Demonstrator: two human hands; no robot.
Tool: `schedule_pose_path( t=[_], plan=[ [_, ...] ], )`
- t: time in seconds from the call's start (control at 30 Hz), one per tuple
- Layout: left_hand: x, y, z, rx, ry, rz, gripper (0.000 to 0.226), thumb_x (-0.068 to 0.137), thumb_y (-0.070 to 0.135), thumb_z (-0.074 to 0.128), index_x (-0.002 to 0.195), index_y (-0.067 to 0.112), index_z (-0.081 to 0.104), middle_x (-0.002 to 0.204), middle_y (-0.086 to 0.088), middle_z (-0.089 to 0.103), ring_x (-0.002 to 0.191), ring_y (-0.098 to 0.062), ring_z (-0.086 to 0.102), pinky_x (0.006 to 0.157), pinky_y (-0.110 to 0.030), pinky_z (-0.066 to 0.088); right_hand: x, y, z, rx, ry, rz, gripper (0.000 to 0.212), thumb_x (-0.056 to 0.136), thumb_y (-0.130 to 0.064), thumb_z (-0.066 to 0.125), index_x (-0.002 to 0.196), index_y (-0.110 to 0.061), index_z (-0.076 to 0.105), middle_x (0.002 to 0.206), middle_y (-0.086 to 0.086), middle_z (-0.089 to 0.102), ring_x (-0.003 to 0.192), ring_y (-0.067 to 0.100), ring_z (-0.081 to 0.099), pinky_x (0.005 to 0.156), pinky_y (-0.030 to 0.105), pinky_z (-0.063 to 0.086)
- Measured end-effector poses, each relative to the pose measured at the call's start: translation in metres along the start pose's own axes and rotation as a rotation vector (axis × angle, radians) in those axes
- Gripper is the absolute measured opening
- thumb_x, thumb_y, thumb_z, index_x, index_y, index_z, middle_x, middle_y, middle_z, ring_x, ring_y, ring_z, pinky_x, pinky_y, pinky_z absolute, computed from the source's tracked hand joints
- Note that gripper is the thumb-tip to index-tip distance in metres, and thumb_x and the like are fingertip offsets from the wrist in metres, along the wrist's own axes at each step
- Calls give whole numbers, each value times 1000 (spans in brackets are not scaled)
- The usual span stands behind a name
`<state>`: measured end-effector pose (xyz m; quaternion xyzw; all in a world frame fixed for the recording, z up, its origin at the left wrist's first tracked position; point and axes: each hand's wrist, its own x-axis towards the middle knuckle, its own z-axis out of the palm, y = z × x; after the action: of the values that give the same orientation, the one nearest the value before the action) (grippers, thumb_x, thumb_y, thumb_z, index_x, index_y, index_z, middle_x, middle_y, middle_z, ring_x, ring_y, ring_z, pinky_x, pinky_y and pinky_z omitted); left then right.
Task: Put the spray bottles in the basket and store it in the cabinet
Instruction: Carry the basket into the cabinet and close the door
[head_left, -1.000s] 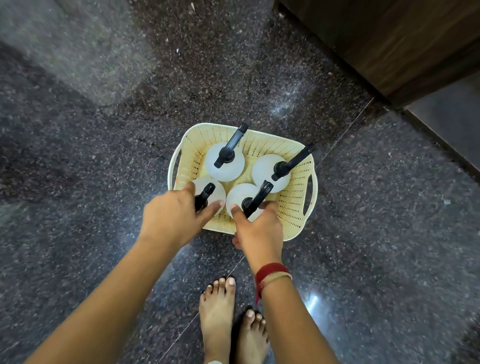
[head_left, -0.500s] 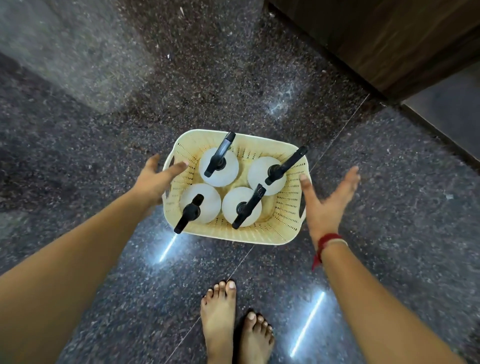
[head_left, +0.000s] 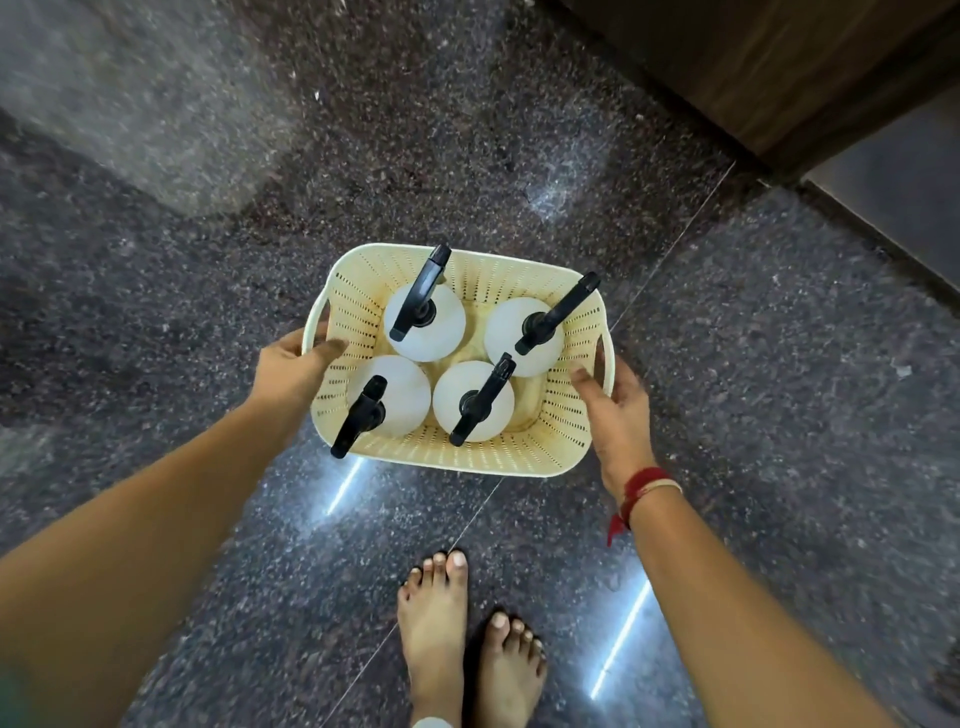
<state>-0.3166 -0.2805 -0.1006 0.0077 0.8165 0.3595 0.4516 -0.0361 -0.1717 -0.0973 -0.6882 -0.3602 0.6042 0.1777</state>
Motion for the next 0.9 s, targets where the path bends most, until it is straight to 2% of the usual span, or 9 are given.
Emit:
schedule_pose_path(
  t=[0.1,0.17,0.23,0.33,0.47,0.6,0.7,0.8,0.9],
  plan=[
    [-4,-22,4,61,-60,5,20,87,11,60,101,25,65,96,-1,70,80,-15,65,75,-33,51,-1,13,6,-108,-26,56,36,84,-18,71,119,-15,60,112,7,70,104,25,66,92,42,53],
    [-4,-30,6,130,-19,48,27,90,8,53,111,23,63,103,-6,67,90,-21,63,85,-37,50,4,16,5,-270,41,80,36,89,-14,64,123,-6,56,119,14,65,109,31,63,93,39,50],
    [-3,-31,5,161,-9,70,28,91,7,50,112,21,64,103,-6,68,95,-25,63,87,-40,50,7,16,2,-387,77,62,33,92,-9,57,124,-2,53,121,18,63,110,34,61,90,37,48],
    [-6,-29,5,222,-9,99,27,91,7,50,107,22,65,95,-3,69,90,-23,64,79,-35,51,8,11,-3,-463,61,-2,32,90,-2,53,121,-1,57,117,20,65,107,35,62,87,34,49],
    [-25,-20,10,262,2,138,30,92,2,48,115,15,62,101,-7,66,92,-25,60,84,-37,49,-2,-5,-17,-511,35,-68,37,87,2,50,122,-6,61,114,18,67,105,34,63,93,39,52],
    [-59,19,6,392,41,134,31,91,2,48,119,6,59,90,-9,62,79,-25,56,69,-33,43,-40,-37,-43,-465,58,-32,36,86,7,51,119,-1,62,102,12,67,95,25,64,84,29,49],
    [-101,65,2,433,34,75,25,92,5,50,113,-4,59,69,-8,58,58,-21,51,56,-29,40,-84,-75,-69,-449,101,13,31,87,7,52,115,3,62,102,17,68,92,26,64,79,28,47],
    [-152,117,-3,474,-20,67,24,91,4,50,111,-5,60,63,-7,54,53,-17,48,58,-31,40,-128,-123,-94,-444,132,41,27,87,7,51,110,2,64,93,15,67,80,25,61,71,26,46],
    [-196,158,-3,500,-50,93,26,92,6,49,114,-3,58,70,-9,56,58,-23,50,58,-31,40,-160,-163,-117,-423,165,47,25,87,7,52,107,0,64,86,12,65,79,27,61,70,28,45]
  ],
)
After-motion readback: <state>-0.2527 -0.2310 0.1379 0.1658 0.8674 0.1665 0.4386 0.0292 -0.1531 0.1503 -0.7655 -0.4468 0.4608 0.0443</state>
